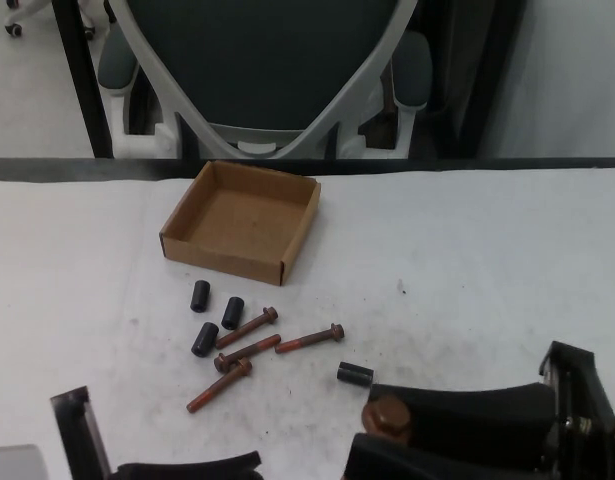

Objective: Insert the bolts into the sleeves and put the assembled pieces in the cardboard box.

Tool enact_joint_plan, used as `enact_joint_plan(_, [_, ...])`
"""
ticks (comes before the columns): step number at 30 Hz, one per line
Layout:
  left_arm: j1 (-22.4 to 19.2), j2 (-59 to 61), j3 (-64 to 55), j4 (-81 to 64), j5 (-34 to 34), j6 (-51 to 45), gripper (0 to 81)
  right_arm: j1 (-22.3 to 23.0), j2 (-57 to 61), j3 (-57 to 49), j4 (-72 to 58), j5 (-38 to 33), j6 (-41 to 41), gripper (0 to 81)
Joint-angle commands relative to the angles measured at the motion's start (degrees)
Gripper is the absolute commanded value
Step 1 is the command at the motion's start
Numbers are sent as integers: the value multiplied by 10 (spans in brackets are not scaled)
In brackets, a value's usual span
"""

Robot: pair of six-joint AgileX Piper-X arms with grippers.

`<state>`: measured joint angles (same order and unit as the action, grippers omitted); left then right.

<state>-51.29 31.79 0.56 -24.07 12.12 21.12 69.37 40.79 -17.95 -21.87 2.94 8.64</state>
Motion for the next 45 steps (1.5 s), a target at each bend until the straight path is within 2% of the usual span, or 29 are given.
enact_joint_plan(1, [-2, 26, -6, -42, 0, -13, 8, 4, 17, -4, -26, -7, 4, 2])
enact_joint_plan(13, [-2, 68, -6, -97, 64, -45, 8, 4, 88, -15, -68, -29, 16, 2])
enact_joint_plan(25, [-2, 68, -6, -97, 102, -68, 8, 4, 94, -15, -71, -29, 12, 2])
enact_joint_plan(45, [-2, 68, -6, -108, 102, -92, 8, 4, 94, -15, -32, -2, -63, 2])
